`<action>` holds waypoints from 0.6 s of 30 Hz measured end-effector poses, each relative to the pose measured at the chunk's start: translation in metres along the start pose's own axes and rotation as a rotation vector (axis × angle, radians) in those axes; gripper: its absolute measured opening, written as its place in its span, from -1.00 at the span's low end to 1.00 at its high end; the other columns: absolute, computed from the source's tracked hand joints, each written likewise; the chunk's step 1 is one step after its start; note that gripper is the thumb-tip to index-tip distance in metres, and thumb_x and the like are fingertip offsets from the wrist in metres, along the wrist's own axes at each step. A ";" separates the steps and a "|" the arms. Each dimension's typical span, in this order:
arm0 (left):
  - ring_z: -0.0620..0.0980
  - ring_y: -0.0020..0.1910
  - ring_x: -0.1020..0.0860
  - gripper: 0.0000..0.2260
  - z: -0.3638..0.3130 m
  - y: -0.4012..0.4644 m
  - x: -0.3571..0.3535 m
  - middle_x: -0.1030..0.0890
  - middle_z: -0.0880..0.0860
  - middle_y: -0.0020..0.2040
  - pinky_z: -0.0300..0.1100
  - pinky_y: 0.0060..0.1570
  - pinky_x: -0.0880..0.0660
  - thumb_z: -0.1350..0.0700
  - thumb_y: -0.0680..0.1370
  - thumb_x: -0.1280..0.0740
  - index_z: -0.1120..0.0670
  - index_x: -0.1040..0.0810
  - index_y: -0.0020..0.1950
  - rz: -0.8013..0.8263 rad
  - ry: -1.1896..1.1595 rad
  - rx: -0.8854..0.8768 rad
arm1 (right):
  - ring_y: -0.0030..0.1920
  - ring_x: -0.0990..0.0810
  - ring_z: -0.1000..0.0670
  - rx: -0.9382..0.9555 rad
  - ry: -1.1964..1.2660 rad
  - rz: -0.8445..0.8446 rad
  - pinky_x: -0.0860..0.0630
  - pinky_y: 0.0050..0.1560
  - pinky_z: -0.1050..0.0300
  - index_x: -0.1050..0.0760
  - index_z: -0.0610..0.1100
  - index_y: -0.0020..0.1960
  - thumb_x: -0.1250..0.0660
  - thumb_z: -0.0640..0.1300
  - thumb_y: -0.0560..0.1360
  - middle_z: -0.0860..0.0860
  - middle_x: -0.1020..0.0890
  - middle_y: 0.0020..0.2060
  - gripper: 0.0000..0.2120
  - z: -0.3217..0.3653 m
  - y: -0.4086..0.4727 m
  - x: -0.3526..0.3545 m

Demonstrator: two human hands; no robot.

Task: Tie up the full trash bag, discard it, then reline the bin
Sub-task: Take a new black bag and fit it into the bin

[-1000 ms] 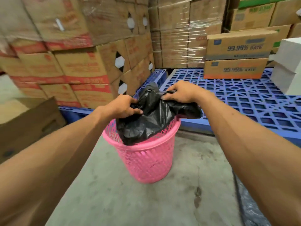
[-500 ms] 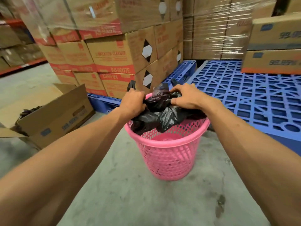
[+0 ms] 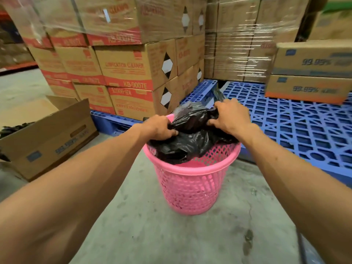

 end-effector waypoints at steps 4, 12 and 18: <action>0.10 0.16 -0.56 -0.56 -0.014 -0.005 -0.021 -0.63 0.06 0.19 -0.12 0.12 -0.46 -0.19 0.52 -0.36 0.06 -0.61 0.27 0.303 0.114 -0.103 | -0.05 -0.59 -0.15 0.023 -0.083 0.616 -0.59 0.05 -0.04 -0.59 -0.03 -0.06 -0.58 0.10 0.21 -0.06 -0.64 -0.05 -0.61 0.005 -0.015 -0.023; 0.24 0.18 -0.47 -0.76 0.001 0.025 0.038 -0.64 0.19 0.08 0.04 0.10 -0.36 0.07 0.53 -0.34 0.12 -0.53 0.16 -0.414 0.303 -0.088 | 0.26 -0.50 -0.17 0.084 -0.366 0.300 -0.23 0.36 -0.18 -0.46 0.03 0.34 -0.34 0.20 0.47 -0.10 -0.63 0.14 -0.51 0.017 -0.006 0.005; 0.25 0.19 -0.44 -0.70 0.011 0.031 0.032 -0.60 0.19 0.12 0.07 0.09 -0.32 0.10 0.52 -0.37 0.14 -0.45 0.21 -0.612 0.294 -0.180 | 0.12 -0.55 -0.18 0.039 -0.422 0.220 -0.21 0.39 -0.19 -0.51 -0.06 0.20 -0.32 -0.05 0.49 -0.11 -0.64 -0.07 -0.71 0.020 -0.007 0.011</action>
Point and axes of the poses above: each hand's wrist, its own y-axis towards the middle knuckle, its own x-axis out of the back of the hand, z = x × y, the point moved 6 cm from there along y, towards the middle knuckle
